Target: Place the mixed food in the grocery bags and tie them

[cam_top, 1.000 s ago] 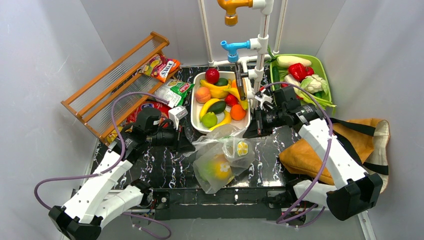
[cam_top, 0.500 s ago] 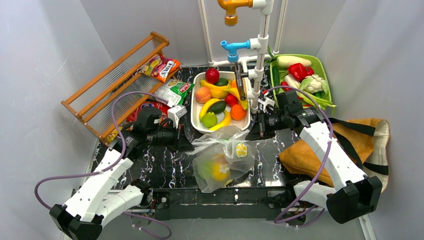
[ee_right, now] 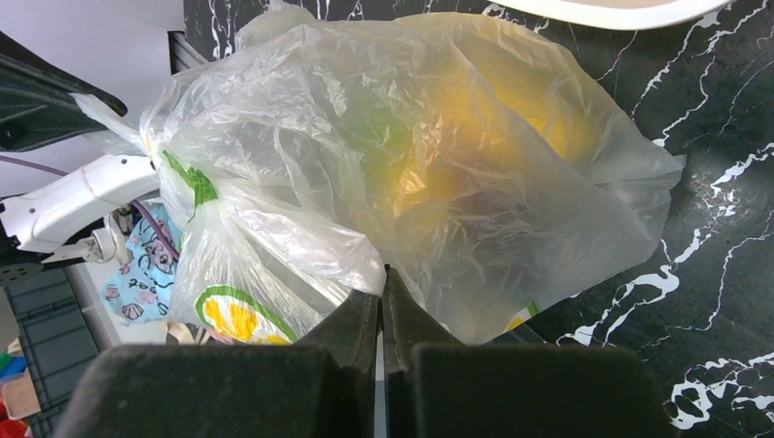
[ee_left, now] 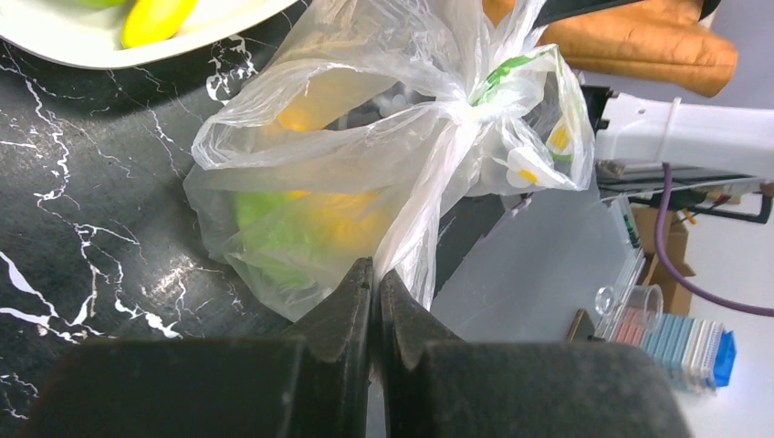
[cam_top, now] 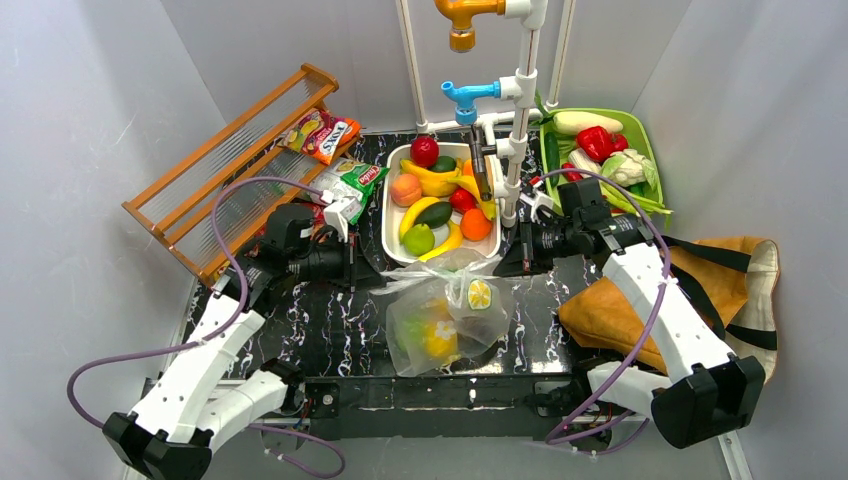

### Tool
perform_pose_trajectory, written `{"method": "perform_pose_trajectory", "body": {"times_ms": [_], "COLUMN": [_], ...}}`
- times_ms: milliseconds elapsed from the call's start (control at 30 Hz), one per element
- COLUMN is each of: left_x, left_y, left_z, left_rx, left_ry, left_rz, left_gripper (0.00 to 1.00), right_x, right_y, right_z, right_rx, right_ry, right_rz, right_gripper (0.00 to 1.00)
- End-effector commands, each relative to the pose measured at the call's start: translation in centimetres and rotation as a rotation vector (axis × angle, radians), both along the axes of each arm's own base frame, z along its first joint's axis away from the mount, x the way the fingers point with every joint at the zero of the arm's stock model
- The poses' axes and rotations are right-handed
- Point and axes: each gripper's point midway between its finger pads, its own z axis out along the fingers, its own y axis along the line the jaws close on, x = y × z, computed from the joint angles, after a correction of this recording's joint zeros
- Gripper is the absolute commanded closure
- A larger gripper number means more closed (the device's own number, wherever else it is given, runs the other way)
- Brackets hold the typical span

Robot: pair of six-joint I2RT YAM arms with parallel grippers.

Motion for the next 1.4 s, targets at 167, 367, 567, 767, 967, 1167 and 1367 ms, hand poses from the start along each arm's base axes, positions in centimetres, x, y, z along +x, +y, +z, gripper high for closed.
{"method": "perform_pose_trajectory", "body": {"times_ms": [167, 367, 567, 767, 967, 1167, 1367], "left_x": [2.3, 4.2, 5.5, 6.3, 5.3, 4.4, 4.5], "left_y": [2.1, 1.1, 0.6, 2.6, 4.2, 5.1, 5.8], "left_z": [3.5, 10.6, 18.2, 21.3, 17.1, 7.9, 2.3], "left_rx": [-0.022, -0.098, -0.139, -0.062, 0.035, 0.081, 0.108], "left_ry": [-0.058, -0.23, -0.415, -0.528, -0.48, -0.376, -0.308], "left_rz": [0.205, 0.169, 0.134, 0.202, 0.225, 0.266, 0.323], "left_gripper": [1.0, 1.0, 1.0, 1.0, 1.0, 1.0, 1.0], "right_x": [2.5, 1.2, -1.5, -3.3, -4.0, -3.1, -3.1], "right_y": [-2.5, 0.3, 1.7, 3.2, 5.1, 5.0, 3.6], "right_z": [3.5, 12.1, 17.4, 15.7, 11.0, 4.3, -0.2], "right_rx": [-0.075, 0.116, 0.2, 0.147, 0.114, -0.024, -0.1], "right_ry": [-0.175, -0.426, -0.58, -0.559, -0.457, -0.362, -0.347], "right_rz": [-0.045, 0.04, 0.128, 0.236, 0.347, 0.361, 0.309], "right_gripper": [0.99, 0.99, 0.99, 0.99, 0.99, 0.99, 0.99]}}
